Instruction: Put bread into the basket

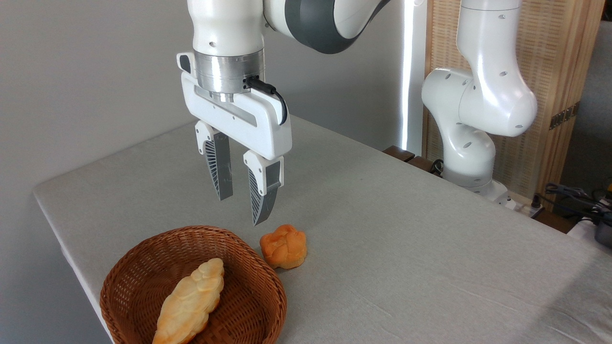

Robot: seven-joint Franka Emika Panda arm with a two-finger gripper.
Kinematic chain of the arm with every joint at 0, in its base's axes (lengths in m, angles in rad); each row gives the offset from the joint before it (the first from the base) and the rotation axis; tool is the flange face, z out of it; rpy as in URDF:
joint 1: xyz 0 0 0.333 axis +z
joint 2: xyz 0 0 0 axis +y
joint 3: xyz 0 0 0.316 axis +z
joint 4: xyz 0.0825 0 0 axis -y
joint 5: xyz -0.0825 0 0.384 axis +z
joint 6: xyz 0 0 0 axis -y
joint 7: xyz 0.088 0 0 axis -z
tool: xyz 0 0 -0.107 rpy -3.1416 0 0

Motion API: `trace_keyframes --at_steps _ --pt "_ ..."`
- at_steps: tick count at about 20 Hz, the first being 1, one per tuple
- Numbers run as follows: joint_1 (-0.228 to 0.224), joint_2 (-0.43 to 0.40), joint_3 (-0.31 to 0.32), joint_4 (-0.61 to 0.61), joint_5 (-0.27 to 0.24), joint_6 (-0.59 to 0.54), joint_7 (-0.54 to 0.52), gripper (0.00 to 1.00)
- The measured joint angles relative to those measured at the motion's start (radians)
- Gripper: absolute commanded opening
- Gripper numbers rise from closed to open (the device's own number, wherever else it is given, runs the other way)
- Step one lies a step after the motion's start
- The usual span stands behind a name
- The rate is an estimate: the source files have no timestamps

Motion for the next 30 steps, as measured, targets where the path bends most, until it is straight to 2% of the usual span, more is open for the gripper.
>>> trace_keyframes --at_steps 26,30 --pt "0.0 0.0 0.0 0.002 0.0 0.0 0.0 1.0" --pt "-0.001 0.004 -0.001 0.002 0.0 -0.032 0.001 1.0"
